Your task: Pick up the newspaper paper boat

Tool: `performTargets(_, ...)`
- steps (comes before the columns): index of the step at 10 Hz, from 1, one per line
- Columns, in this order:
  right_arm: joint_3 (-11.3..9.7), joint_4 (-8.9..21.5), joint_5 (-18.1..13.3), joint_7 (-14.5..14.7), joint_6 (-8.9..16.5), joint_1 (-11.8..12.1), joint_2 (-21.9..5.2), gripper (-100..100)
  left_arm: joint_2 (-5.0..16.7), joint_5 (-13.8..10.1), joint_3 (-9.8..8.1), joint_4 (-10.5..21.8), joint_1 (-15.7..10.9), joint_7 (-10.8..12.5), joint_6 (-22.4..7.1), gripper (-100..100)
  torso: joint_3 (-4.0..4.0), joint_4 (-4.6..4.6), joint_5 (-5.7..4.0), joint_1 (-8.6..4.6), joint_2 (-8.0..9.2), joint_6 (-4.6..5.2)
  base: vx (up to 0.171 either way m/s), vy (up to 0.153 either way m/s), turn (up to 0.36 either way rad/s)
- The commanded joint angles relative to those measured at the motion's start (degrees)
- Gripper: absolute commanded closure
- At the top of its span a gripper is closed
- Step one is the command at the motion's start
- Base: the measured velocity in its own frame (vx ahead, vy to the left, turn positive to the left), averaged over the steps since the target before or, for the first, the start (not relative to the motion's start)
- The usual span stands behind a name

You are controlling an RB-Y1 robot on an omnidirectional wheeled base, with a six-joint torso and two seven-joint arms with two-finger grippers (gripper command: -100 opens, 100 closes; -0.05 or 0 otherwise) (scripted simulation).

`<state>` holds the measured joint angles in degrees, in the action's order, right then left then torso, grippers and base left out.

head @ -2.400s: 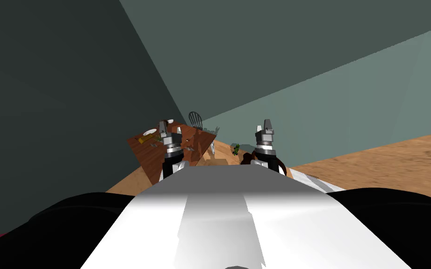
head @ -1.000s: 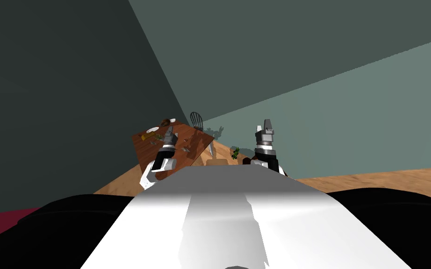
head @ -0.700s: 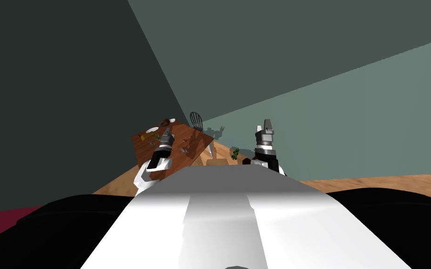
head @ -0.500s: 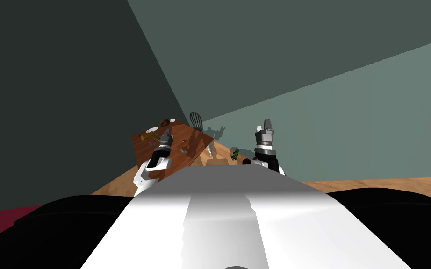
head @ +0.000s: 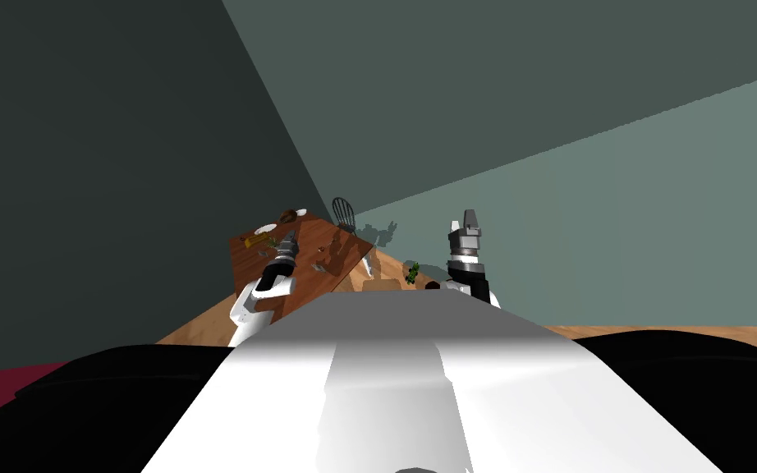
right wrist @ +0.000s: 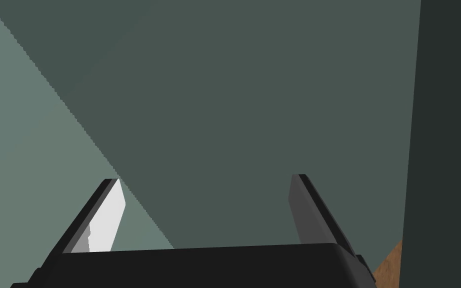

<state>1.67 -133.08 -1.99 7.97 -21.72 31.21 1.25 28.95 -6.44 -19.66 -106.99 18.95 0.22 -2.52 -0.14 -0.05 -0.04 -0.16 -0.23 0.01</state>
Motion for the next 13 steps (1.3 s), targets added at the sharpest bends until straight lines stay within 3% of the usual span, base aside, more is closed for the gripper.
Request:
performTargets(1, 0.0, 0.0, 0.0, 0.0, 0.0, 0.0, 0.0, 0, 0.79, 0.08, -0.44, 2.86, -0.26, -0.21, -0.17, -100, 0.0, 0.0, 0.0, 0.0, 0.0, 0.0, 0.042, -0.04, 0.007)
performTargets(6, 0.0, 0.0, 0.0, 0.0, 0.0, 0.0, 0.0, 0, 3.26, 2.11, -2.23, 10.92, -2.51, -2.28, -2.84, -100, 0.01, 0.0, 0.01, 0.07, 0.03, 0.0, 0.043, -0.038, 0.007)
performTargets(13, 0.0, 0.0, 0.0, 0.0, 0.0, 0.0, 0.0, 0, 5.02, 4.73, -3.33, 21.36, -4.66, -4.68, -4.61, -100, 0.04, 0.01, 0.02, 0.09, 0.07, -0.01, 0.037, -0.031, 0.0)
